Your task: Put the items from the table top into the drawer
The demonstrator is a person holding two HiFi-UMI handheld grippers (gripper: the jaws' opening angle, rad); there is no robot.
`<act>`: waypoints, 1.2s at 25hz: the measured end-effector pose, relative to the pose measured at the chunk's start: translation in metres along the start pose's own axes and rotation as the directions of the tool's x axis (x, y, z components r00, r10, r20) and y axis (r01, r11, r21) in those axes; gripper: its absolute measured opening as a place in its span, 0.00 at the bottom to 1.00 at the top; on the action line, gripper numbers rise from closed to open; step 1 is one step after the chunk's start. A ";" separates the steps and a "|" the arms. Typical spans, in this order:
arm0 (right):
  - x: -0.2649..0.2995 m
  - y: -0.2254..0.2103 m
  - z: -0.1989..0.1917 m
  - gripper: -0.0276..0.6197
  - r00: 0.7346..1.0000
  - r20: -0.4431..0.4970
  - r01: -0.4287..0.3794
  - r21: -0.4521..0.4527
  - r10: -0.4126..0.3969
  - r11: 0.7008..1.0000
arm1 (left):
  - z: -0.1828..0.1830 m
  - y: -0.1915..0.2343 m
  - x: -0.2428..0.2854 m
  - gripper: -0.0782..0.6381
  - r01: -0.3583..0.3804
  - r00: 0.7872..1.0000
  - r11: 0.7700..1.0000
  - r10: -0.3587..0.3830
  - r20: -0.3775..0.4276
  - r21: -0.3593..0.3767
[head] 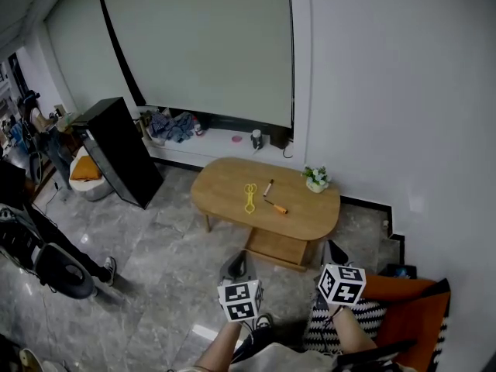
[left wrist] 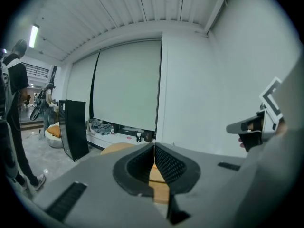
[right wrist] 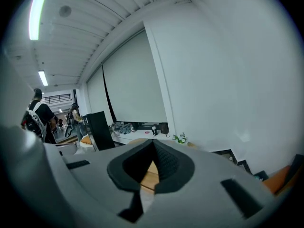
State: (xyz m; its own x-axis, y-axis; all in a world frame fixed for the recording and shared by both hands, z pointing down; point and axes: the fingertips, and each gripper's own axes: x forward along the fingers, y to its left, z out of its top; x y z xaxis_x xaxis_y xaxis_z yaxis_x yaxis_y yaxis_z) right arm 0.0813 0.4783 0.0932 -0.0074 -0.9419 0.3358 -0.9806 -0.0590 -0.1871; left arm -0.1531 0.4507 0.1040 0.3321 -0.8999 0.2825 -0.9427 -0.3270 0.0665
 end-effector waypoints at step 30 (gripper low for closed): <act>0.349 -0.016 0.114 0.03 0.998 -0.056 -0.004 -0.124 -0.003 0.992 | 0.078 0.081 0.366 0.12 0.009 0.999 0.998 -0.011 -0.037 -0.055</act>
State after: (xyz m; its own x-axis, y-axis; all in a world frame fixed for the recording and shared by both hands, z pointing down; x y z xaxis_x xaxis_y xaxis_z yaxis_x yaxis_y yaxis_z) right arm 0.1170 0.1132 0.1079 -0.0157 -0.9219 0.3871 -0.9972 -0.0137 -0.0730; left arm -0.1058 0.0725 0.1385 0.3415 -0.8849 0.3169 -0.9399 -0.3191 0.1217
